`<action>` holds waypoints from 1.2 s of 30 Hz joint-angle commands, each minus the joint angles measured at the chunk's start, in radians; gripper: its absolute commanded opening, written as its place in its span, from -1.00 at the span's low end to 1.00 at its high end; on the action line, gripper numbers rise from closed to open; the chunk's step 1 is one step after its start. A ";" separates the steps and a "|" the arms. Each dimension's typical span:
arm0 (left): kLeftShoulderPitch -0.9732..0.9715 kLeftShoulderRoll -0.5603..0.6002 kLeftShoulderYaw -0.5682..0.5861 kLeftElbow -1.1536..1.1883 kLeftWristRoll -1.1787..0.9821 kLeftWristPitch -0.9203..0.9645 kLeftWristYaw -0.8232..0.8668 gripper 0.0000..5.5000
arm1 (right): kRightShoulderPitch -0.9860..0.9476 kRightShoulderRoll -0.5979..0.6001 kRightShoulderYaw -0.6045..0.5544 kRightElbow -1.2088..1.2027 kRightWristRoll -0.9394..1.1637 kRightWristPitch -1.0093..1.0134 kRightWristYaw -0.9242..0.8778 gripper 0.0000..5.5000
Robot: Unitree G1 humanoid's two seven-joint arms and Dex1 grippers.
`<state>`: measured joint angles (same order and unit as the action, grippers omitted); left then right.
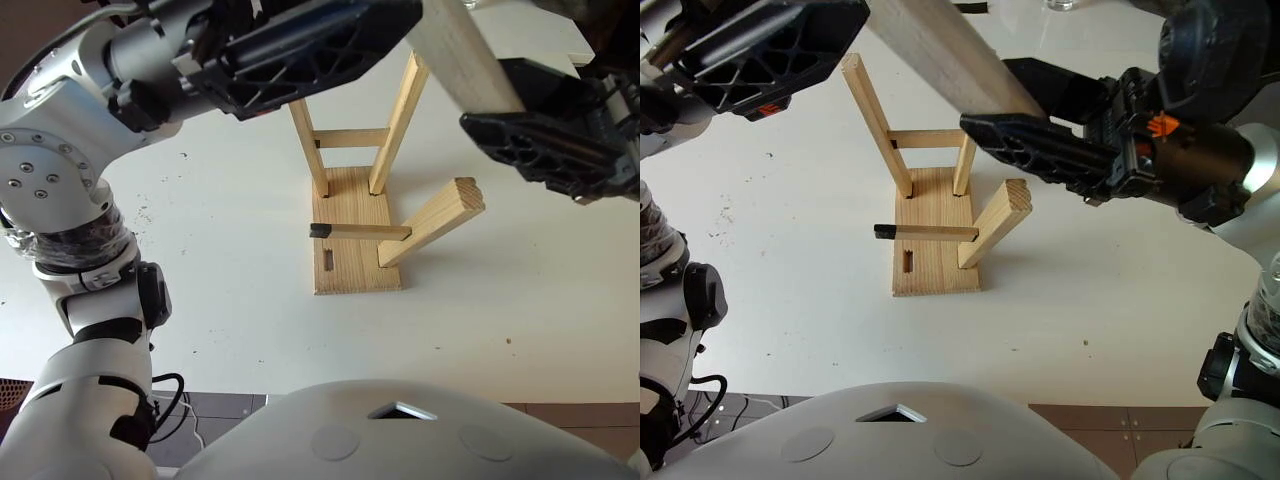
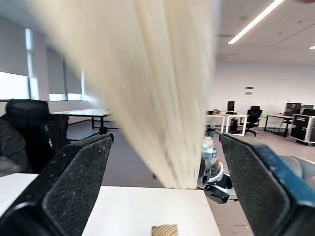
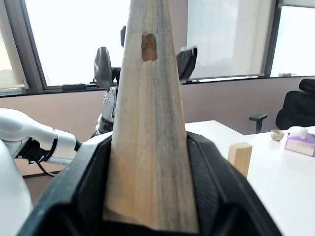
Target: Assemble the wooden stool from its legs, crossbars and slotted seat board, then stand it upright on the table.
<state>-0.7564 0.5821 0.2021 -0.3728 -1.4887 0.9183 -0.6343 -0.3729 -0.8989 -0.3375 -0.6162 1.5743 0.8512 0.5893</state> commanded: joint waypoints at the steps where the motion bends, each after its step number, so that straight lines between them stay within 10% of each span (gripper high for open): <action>1: -0.003 0.037 0.014 0.005 -0.026 0.018 -0.028 0.45 | 0.005 -0.045 0.004 0.009 -0.002 0.023 0.054 -0.25; 17: 0.122 0.116 0.039 -0.015 0.044 0.000 -0.216 -0.24 | 0.007 -0.113 0.019 0.022 -0.090 0.030 0.172 -0.25; 32: 0.120 0.079 0.039 0.022 0.085 -0.032 -0.221 -0.26 | -0.012 -0.097 0.062 0.011 -0.195 0.006 0.153 -0.25; 36: 0.056 0.040 0.047 -0.002 0.012 -0.046 -0.105 -0.26 | -0.009 -0.105 0.024 0.079 -0.112 0.026 0.148 0.04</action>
<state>-0.6424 0.6399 0.2337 -0.3594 -1.4280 0.8900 -0.8042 -0.3765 -0.9875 -0.2829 -0.5730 1.4217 0.8537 0.7326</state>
